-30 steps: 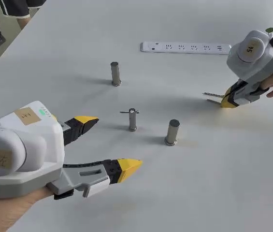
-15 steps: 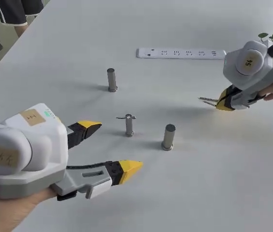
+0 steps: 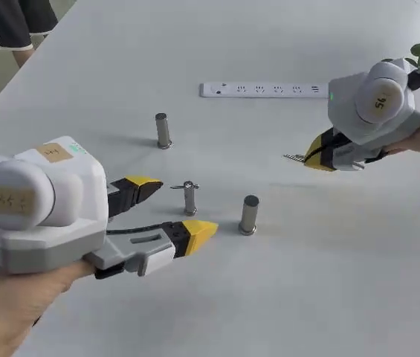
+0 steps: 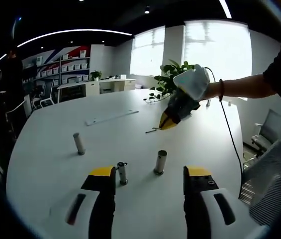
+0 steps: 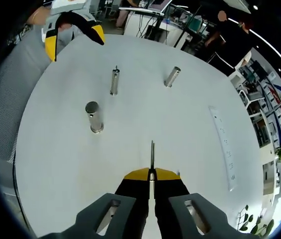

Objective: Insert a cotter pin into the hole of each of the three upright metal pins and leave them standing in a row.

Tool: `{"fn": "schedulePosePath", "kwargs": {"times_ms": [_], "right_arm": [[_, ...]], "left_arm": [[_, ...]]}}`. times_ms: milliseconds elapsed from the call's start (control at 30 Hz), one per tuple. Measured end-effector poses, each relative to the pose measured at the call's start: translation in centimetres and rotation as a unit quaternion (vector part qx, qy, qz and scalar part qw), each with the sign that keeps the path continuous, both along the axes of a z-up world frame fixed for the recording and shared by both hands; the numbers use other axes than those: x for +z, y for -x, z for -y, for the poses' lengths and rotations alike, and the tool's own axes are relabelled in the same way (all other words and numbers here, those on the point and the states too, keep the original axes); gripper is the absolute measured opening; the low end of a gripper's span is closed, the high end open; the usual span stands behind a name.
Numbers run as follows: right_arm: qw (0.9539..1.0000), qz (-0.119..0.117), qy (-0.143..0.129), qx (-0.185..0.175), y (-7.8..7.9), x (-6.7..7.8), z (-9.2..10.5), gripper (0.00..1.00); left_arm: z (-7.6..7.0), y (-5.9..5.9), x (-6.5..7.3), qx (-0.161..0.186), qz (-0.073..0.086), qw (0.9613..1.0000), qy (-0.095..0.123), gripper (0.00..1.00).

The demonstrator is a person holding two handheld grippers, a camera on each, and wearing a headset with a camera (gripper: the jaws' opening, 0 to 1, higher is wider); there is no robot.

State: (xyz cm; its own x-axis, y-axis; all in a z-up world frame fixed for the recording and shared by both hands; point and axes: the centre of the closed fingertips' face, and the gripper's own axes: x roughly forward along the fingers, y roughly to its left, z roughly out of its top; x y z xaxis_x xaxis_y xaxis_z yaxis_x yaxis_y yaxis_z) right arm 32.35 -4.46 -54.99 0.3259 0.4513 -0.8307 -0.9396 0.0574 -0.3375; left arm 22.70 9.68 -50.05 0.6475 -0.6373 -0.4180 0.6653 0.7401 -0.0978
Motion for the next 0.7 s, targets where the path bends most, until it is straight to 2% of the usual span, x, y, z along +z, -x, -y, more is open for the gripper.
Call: {"fn": "schedulePosePath", "kwargs": {"times_ms": [33,233,433,500,667,700], "right_arm": [[1.0000,-0.002,-0.003,0.007,0.5,0.3,-0.5,0.00],[0.9992,-0.011,-0.031,0.024,2.0,1.6,-2.5,0.00],[0.9975,-0.008,-0.047,0.051,3.3,2.8,-4.1,0.00],[0.9965,-0.008,-0.055,0.063,3.2,3.0,-4.6,0.00],[0.9939,-0.002,-0.066,0.088,4.7,4.1,-6.0,0.00],[0.9934,-0.004,-0.068,0.093,5.1,4.2,-6.3,0.00]], "left_arm": [[0.1,-0.1,0.0,-0.001,-0.005,1.0000,0.003,0.52],[0.9,-0.5,0.4,-0.012,-0.011,0.9998,0.009,0.46],[1.6,-1.1,0.5,-0.018,-0.024,0.9995,0.013,0.39],[1.8,-1.4,0.7,-0.020,-0.029,0.9993,0.014,0.37],[2.2,-1.7,0.8,-0.023,-0.046,0.9984,0.023,0.31],[2.3,-1.7,0.7,-0.023,-0.056,0.9977,0.030,0.30]]}}
